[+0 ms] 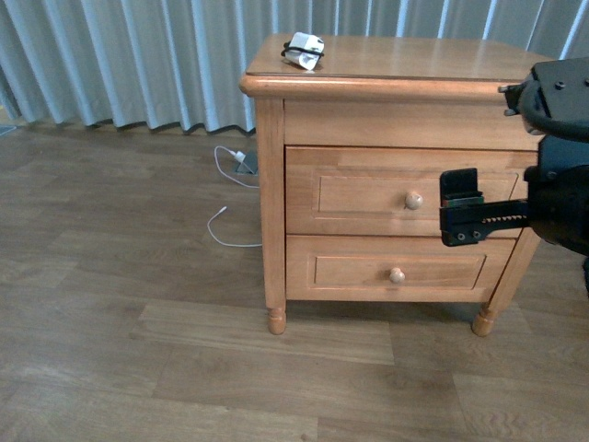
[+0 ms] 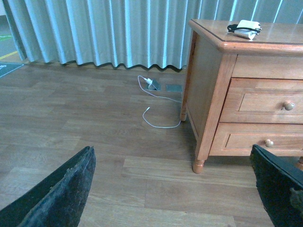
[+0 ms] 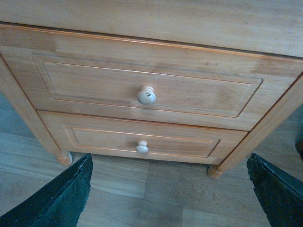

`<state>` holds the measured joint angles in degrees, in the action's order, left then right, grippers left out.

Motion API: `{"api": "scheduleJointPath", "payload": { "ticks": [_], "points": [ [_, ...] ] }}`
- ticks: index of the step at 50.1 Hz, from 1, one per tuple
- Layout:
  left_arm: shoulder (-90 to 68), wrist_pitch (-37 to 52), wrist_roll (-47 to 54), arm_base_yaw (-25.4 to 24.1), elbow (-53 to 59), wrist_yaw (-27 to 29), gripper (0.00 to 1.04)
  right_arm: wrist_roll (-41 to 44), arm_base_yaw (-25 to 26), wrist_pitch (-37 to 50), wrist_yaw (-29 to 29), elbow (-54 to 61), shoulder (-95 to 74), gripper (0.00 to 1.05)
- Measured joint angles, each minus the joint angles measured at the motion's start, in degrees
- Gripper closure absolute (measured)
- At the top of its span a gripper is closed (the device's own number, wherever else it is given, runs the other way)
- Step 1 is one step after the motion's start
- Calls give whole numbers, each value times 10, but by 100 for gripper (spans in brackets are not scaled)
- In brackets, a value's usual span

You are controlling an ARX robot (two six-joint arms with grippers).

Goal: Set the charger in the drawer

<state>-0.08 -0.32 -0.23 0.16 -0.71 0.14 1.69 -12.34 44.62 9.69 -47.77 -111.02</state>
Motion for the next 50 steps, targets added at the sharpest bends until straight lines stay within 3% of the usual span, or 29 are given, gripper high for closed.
{"api": "scheduleJointPath", "payload": {
  "ticks": [25, 50],
  "points": [
    [0, 0, 0, 0, 0, 0, 6, -41, -15, -19, 7, -222, -191, 8],
    [0, 0, 0, 0, 0, 0, 6, -45, -5, -28, 8, -341, -304, 8]
  ]
}}
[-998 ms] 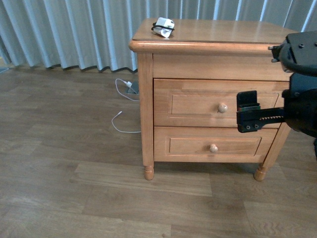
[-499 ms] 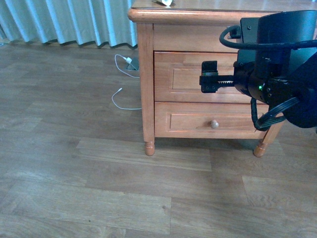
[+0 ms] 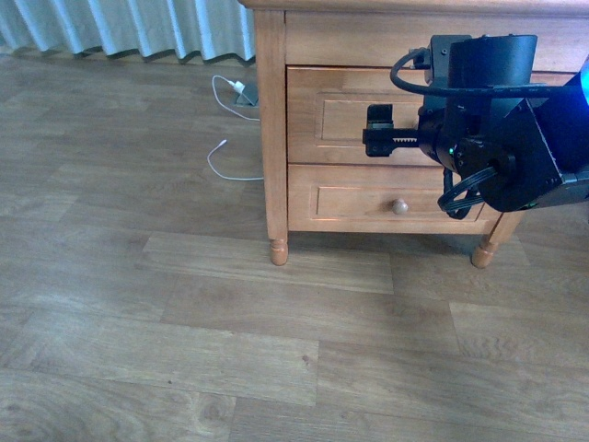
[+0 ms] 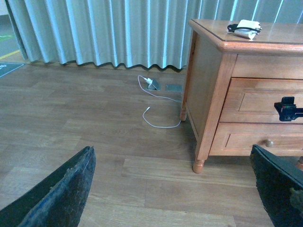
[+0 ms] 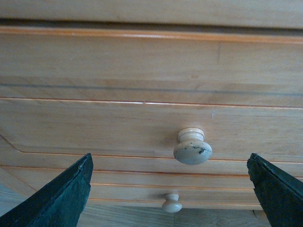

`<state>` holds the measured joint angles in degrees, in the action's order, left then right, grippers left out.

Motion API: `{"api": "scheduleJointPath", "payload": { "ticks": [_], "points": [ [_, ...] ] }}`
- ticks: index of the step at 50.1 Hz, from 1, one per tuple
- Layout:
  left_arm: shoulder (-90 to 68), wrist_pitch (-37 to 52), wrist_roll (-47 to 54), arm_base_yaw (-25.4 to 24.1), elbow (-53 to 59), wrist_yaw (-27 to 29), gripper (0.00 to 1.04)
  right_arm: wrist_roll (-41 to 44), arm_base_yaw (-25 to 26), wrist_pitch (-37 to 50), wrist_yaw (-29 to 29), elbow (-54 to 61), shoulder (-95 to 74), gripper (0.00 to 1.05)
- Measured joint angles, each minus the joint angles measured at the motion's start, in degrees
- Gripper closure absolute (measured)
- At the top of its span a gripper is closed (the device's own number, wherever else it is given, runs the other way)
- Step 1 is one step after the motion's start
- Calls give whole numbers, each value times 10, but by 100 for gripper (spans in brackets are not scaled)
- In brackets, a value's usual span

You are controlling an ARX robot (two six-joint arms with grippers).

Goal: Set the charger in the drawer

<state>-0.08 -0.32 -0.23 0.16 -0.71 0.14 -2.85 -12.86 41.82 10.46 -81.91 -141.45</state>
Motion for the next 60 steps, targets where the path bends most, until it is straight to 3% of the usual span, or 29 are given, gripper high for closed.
{"api": "scheduleJointPath", "payload": {
  "ticks": [18, 60],
  "points": [
    [0, 0, 0, 0, 0, 0, 6, -8, 4, -12, 4, -65, -34, 8],
    [0, 0, 0, 0, 0, 0, 6, -5, 4, -15, 10, -75, -52, 8]
  ]
}}
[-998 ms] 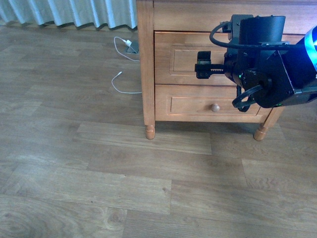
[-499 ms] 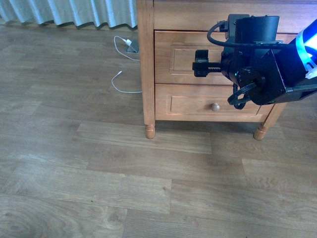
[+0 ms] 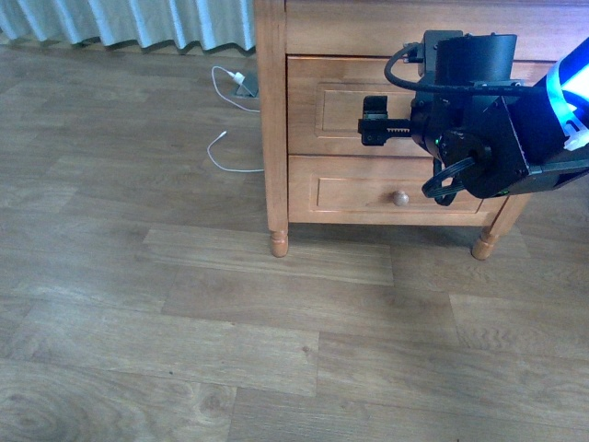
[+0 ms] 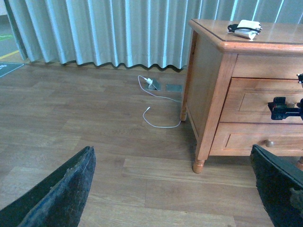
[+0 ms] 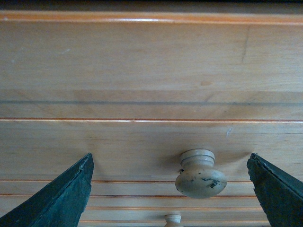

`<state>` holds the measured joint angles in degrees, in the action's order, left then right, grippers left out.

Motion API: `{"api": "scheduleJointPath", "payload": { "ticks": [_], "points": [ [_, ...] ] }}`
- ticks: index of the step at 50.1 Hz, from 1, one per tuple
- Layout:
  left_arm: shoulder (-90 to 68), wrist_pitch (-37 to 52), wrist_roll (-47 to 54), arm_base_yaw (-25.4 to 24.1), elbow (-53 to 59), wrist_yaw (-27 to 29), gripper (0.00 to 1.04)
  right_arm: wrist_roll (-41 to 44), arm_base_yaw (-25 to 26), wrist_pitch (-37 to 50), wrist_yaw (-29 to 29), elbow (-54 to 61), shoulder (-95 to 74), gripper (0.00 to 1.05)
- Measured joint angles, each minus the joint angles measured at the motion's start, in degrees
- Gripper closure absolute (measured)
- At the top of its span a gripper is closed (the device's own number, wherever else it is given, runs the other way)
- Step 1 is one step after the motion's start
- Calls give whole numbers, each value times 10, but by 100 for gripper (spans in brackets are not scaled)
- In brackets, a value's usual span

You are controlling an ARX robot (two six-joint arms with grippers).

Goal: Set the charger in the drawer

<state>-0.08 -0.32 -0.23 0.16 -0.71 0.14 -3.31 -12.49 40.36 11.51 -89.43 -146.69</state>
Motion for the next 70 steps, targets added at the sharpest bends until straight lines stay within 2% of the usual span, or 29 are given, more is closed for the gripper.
{"api": "scheduleJointPath", "payload": {
  "ticks": [37, 51, 59, 70],
  "points": [
    [0, 0, 0, 0, 0, 0, 6, 5, 3, 3, 2, 0, -2, 9],
    [0, 0, 0, 0, 0, 0, 6, 5, 3, 3, 2, 0, -4, 46],
    [0, 0, 0, 0, 0, 0, 6, 9, 8, 3, 7, 0, -5, 79],
    [0, 0, 0, 0, 0, 0, 6, 9, 9, 12, 6, 8, -5, 81]
  ]
}}
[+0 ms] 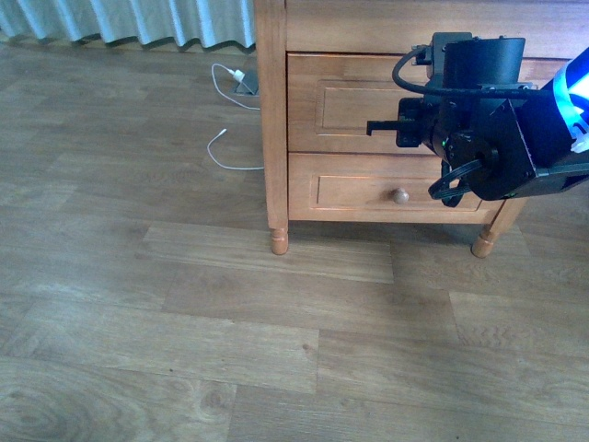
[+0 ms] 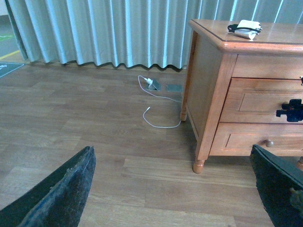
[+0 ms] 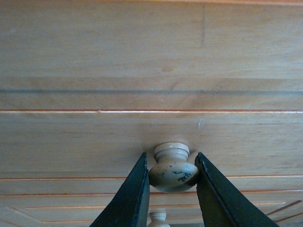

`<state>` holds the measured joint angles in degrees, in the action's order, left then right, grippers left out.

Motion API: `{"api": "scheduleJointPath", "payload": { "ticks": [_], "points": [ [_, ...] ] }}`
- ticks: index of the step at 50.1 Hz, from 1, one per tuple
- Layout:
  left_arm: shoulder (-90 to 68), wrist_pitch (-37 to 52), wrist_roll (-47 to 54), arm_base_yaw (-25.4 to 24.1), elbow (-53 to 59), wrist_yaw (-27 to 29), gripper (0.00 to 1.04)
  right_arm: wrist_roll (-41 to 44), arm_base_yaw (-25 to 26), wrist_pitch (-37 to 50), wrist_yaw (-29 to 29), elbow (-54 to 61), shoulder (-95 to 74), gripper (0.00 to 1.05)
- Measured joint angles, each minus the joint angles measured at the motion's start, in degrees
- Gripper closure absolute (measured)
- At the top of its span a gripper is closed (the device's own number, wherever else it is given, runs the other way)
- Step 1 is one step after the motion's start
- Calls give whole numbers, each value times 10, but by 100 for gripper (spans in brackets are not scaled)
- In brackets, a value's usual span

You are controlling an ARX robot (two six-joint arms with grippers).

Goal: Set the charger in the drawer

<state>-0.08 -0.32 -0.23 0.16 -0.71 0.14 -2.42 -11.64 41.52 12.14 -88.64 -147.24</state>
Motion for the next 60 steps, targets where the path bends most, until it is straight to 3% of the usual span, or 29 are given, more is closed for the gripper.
{"api": "scheduleJointPath", "payload": {
  "ticks": [16, 25, 38, 54, 60],
  "points": [
    [0, 0, 0, 0, 0, 0, 6, -11, -3, 44, -10, 98, 45, 82],
    [0, 0, 0, 0, 0, 0, 6, -35, -12, 82, -11, 233, 115, 82],
    [0, 0, 0, 0, 0, 0, 6, -52, -23, 54, 9, 399, 229, 82],
    [0, 0, 0, 0, 0, 0, 6, -60, -26, 55, -2, 501, 302, 82],
    [0, 0, 0, 0, 0, 0, 6, -63, -25, 55, 1, 506, 305, 67]
  ]
}}
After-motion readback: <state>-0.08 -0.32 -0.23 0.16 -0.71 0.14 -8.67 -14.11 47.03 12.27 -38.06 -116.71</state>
